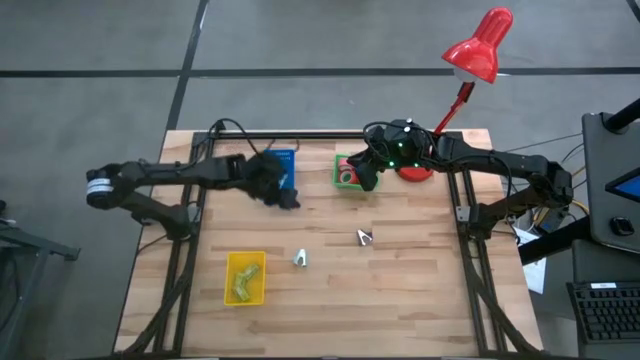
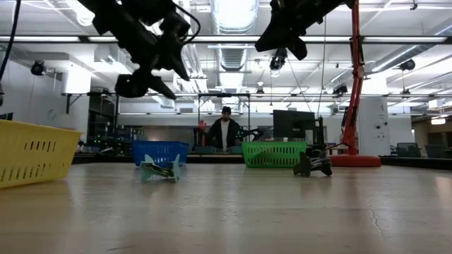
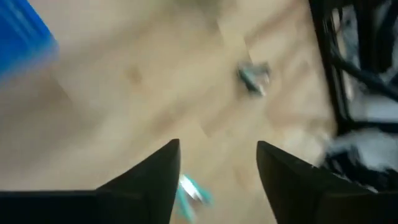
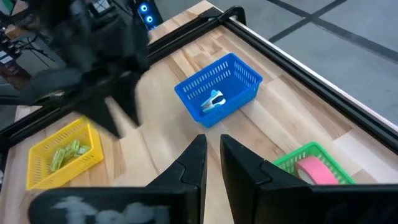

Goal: Pick and place Stapler, Stapler remover, tape
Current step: Put the sky blue staple remover into the blue basket, then put the dark gray staple remover into the blue basket

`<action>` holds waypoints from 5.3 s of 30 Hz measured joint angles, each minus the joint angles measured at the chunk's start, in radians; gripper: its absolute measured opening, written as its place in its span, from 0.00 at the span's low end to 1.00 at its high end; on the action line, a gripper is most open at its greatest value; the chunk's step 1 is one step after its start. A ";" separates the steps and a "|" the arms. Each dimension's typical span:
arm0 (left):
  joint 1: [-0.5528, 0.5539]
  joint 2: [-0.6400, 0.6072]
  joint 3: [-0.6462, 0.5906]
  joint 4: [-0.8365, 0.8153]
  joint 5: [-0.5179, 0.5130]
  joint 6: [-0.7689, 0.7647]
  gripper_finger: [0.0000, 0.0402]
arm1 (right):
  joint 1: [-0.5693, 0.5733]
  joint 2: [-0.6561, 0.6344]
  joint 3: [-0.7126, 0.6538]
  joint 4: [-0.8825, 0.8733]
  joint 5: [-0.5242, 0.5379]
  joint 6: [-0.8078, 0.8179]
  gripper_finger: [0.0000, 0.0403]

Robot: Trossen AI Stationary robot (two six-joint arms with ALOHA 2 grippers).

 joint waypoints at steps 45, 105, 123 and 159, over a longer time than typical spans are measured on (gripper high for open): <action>-0.332 0.416 0.076 -0.024 0.082 -0.125 0.32 | 0.000 -0.002 0.000 -0.008 -0.083 -0.046 0.11; 0.129 0.213 0.091 -0.107 -0.202 0.074 0.02 | 0.000 -0.002 0.000 -0.005 -0.078 -0.040 0.11; 0.237 0.152 0.092 -0.239 -0.354 0.188 0.03 | 0.000 -0.002 -0.003 -0.006 -0.071 -0.027 0.11; 0.088 0.147 0.094 0.264 -0.006 0.356 0.35 | 0.028 -0.011 -0.023 -0.509 -0.125 0.149 0.11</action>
